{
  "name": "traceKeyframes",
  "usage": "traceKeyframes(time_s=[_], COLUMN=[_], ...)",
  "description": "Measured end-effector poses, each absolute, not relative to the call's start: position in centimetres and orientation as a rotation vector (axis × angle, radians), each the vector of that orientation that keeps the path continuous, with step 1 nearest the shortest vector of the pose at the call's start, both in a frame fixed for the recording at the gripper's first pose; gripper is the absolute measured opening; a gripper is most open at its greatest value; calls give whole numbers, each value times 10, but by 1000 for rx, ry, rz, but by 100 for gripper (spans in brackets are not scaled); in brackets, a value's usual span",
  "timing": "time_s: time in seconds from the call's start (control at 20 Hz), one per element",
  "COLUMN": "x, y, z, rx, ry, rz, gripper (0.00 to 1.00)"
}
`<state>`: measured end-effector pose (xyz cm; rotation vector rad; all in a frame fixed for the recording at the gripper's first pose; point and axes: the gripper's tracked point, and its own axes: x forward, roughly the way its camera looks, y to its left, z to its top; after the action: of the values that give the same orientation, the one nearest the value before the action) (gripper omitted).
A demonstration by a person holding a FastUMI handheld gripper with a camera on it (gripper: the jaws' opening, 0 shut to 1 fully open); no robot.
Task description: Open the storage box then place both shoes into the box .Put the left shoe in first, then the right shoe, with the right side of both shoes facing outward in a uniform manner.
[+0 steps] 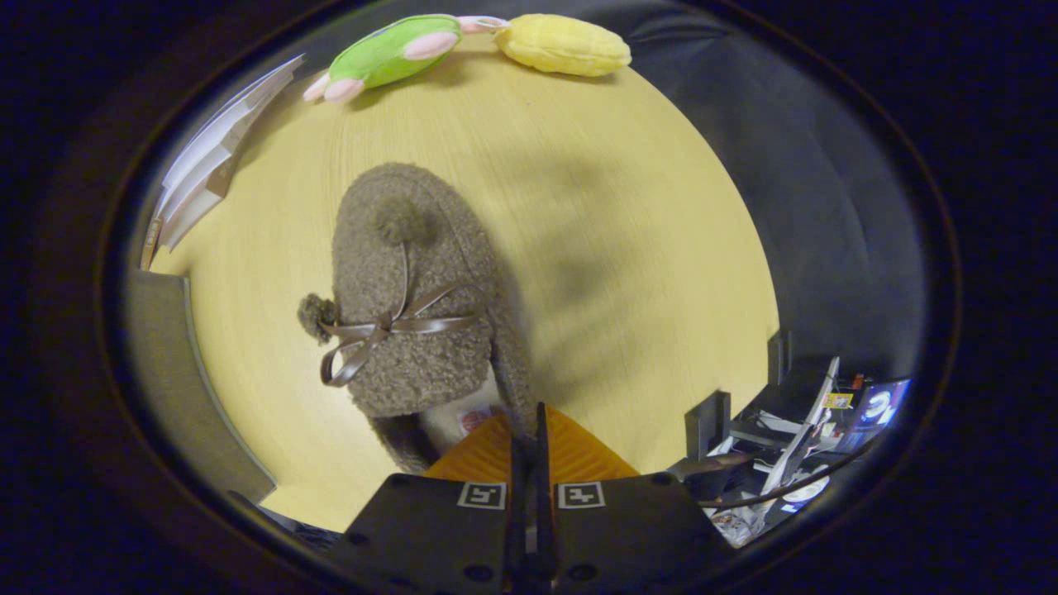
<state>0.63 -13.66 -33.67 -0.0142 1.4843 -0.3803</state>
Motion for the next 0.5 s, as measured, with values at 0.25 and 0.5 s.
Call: traceKeyframes(time_s=[0.25,0.5], x=[-3,-19], y=[-132,-123], z=[-315,-268], rx=[-34,-75], ry=[1443,1419], rz=[-436,-520], gripper=[9,9])
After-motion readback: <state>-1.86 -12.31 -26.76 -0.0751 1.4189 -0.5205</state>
